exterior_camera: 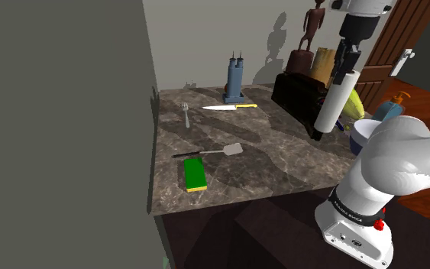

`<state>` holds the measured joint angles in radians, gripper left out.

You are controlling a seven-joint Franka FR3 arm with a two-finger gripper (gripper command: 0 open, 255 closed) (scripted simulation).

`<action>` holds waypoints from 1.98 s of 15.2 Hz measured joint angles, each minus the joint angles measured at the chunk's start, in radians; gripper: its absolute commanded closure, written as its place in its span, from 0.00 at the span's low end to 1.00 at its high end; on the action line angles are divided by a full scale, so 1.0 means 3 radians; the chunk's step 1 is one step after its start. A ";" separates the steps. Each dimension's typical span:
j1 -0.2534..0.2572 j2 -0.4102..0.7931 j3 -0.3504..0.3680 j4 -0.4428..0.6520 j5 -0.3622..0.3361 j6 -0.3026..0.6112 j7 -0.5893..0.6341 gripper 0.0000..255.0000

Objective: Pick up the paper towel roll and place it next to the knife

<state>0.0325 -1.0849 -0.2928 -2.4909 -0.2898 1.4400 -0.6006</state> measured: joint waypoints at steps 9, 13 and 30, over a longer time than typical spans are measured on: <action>0.0043 0.0195 0.0070 0.0501 0.0074 -0.0304 -0.0039 1.00; 0.0060 0.0286 0.0100 0.0726 0.0104 -0.0439 -0.0053 1.00; 0.0256 0.1355 0.0136 0.1744 0.0324 -0.0405 0.0033 1.00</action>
<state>0.1091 -0.6784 -0.2520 -1.9676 -0.1926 1.3186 -0.5906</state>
